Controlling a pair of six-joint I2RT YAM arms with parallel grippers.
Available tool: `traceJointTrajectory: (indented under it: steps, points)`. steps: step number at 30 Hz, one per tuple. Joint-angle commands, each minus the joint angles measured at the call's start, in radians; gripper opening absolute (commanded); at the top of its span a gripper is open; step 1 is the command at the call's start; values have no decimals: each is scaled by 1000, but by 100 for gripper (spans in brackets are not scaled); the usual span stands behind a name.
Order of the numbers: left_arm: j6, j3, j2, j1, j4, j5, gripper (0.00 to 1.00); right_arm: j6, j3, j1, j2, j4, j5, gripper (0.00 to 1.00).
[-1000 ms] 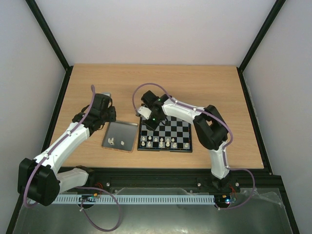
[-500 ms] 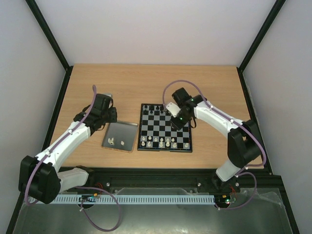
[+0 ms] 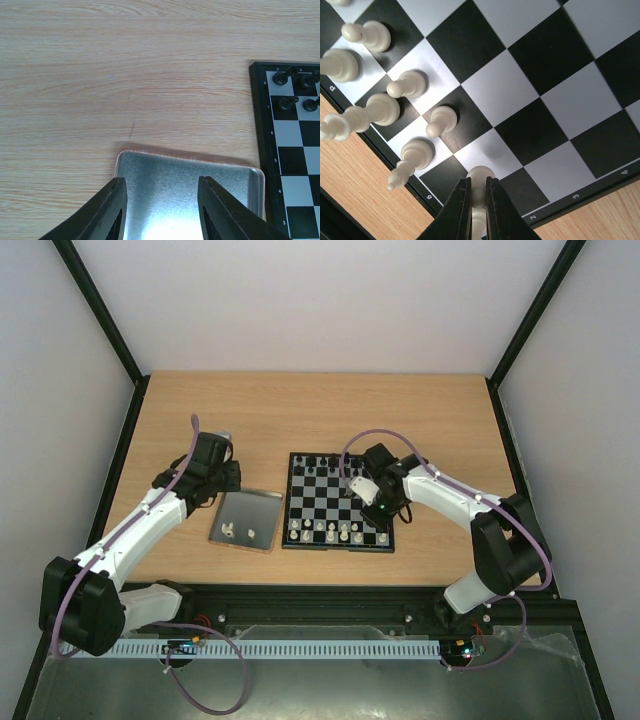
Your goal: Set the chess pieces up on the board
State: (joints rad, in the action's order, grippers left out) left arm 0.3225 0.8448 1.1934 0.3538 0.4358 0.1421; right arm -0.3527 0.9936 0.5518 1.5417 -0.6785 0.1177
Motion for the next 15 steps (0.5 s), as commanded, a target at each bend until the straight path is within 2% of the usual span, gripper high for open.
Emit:
traceJointTrajectory:
  steps: [1, 11, 15]
  points:
    - [6, -11, 6, -6, -4, 1, 40, -19, -25, -1, 22, -17, -9, 5]
    - [6, -11, 11, -6, -2, -3, 40, -14, -30, -1, 65, 27, -2, 7]
    - [6, -12, 11, -5, -3, -3, 40, -9, -29, -1, 73, 38, -3, 10]
